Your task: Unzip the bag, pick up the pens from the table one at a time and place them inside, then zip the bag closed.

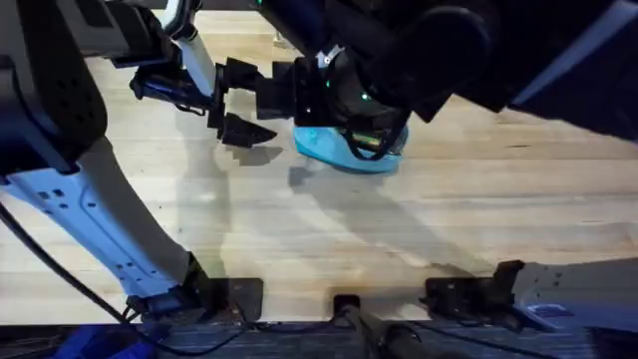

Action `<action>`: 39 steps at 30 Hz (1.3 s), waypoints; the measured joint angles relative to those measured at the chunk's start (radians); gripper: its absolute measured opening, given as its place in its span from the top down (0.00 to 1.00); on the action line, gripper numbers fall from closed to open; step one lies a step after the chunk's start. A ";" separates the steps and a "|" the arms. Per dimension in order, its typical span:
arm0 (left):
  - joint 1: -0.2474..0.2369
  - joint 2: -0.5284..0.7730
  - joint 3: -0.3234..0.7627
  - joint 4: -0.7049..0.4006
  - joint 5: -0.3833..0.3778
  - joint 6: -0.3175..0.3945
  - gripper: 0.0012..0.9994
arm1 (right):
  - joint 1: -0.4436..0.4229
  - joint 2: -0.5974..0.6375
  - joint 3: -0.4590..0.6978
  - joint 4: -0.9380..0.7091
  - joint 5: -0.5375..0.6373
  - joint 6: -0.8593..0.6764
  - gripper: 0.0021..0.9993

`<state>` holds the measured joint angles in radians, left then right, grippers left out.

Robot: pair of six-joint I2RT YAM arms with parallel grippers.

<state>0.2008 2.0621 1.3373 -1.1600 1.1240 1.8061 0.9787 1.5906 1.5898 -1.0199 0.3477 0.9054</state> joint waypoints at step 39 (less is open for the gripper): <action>0.004 0.000 0.000 -0.008 0.000 0.000 0.01 | -0.028 0.268 0.000 0.112 -0.031 0.202 0.00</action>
<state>0.2051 2.0621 1.3373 -1.1679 1.1240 1.8061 0.9507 1.8582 1.5898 -0.9081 0.3168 1.1072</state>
